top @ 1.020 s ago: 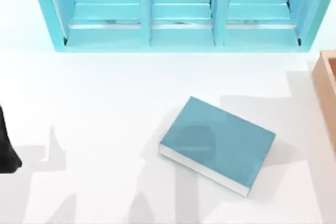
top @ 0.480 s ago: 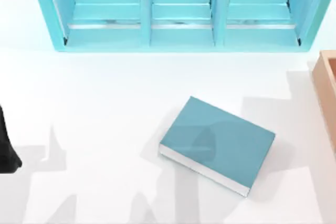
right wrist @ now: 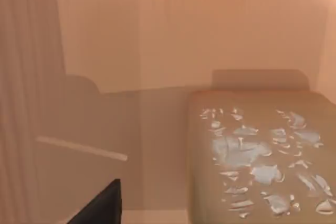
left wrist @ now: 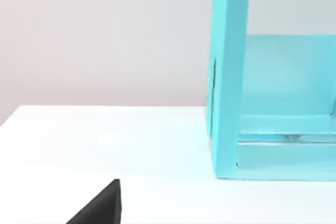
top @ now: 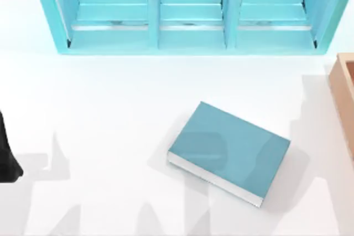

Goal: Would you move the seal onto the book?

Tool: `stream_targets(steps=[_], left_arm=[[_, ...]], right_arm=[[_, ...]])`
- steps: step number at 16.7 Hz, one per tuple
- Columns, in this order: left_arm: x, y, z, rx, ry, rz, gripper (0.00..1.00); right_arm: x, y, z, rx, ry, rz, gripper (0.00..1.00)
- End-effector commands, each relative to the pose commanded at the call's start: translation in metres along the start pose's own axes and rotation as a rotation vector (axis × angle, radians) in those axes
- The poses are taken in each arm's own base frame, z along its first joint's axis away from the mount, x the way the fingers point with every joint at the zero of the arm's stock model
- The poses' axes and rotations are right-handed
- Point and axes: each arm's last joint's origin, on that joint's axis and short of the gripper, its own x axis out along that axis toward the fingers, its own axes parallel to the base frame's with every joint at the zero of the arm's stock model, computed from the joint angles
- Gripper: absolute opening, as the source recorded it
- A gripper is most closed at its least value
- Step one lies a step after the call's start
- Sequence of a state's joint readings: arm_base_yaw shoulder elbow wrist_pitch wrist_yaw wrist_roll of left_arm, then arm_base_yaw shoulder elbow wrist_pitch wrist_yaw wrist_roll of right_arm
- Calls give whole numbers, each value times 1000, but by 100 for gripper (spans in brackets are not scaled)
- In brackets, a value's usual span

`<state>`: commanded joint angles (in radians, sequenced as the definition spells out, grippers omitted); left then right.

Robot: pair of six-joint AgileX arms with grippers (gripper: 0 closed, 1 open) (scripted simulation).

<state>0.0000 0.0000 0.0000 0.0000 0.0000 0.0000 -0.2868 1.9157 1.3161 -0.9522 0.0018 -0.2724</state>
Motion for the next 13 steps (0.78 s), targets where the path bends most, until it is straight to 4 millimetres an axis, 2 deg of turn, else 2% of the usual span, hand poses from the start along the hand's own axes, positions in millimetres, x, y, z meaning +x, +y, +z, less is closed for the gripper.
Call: stream_targets(steps=[2,6,13], left_arm=[[0,0,0,0,0,0,100],[0,0,0,0,0,0,100],[0,0,0,0,0,0,100]], right_arm=[[15,1,-3,0,9,2,100],[18,1,-4,0,11,3,100],[18,1,-4,0,11,3,47]])
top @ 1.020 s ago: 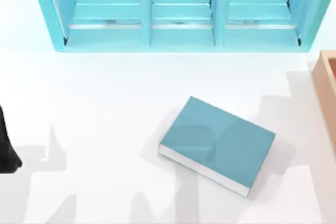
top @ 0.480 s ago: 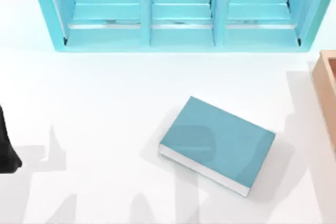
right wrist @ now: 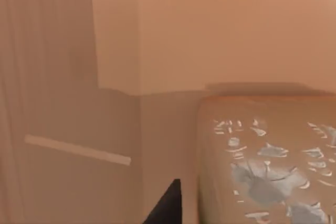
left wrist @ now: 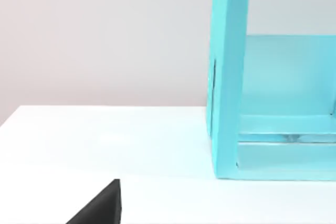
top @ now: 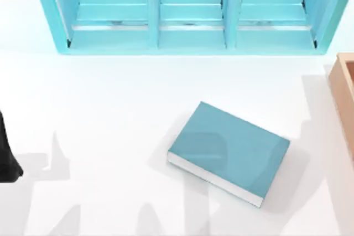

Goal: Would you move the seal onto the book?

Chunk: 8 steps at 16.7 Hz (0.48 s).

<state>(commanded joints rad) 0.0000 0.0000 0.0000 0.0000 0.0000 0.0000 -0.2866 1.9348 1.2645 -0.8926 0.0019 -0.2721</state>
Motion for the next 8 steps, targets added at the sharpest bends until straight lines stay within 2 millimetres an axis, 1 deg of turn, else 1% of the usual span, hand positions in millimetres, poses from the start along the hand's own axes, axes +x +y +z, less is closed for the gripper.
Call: stream_targets(steps=[6,7,8], left_arm=[[0,0,0,0,0,0,100],[0,0,0,0,0,0,100],[0,0,0,0,0,0,100]], right_arm=[[0,0,0,0,0,0,2],[0,0,0,0,0,0,0],[0,0,0,0,0,0,0]])
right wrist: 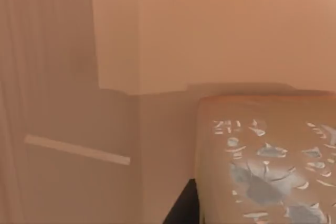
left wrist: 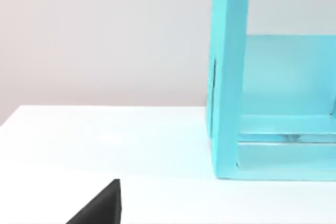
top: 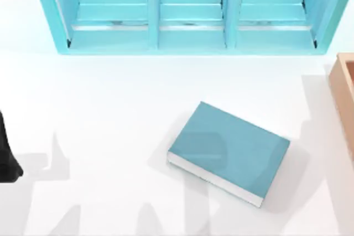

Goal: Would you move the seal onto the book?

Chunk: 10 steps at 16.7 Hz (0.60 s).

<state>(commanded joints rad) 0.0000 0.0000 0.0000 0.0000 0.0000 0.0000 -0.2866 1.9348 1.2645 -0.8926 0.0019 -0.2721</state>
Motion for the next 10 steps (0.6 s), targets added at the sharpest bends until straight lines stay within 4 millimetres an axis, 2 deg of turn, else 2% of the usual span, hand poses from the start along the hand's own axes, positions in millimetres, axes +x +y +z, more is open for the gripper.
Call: stream_targets(steps=[8,10], left_arm=[[0,0,0,0,0,0,100],[0,0,0,0,0,0,100]], right_arm=[[-1,0,0,4,-3,-1,0],[-10,0,6,33,-25,2,0]])
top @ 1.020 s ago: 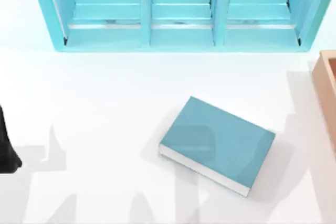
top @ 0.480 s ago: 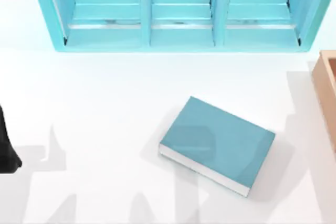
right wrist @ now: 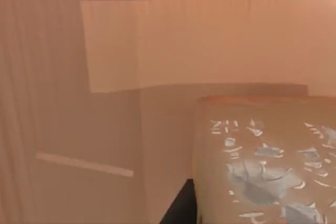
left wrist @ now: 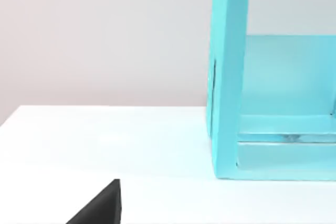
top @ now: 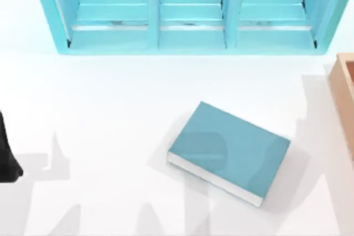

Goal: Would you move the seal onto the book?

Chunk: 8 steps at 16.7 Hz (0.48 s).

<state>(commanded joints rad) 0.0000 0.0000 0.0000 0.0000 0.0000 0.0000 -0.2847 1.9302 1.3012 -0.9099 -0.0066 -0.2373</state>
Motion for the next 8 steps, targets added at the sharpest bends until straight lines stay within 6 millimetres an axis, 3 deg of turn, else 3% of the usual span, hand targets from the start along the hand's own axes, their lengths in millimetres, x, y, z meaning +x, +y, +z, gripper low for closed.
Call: stream_targets(steps=[4,8], left_arm=[[0,0,0,0,0,0,100],[0,0,0,0,0,0,100]], right_arm=[[-39,17,24,103,-56,10,0],[-84,78,29,128,8,27,0]])
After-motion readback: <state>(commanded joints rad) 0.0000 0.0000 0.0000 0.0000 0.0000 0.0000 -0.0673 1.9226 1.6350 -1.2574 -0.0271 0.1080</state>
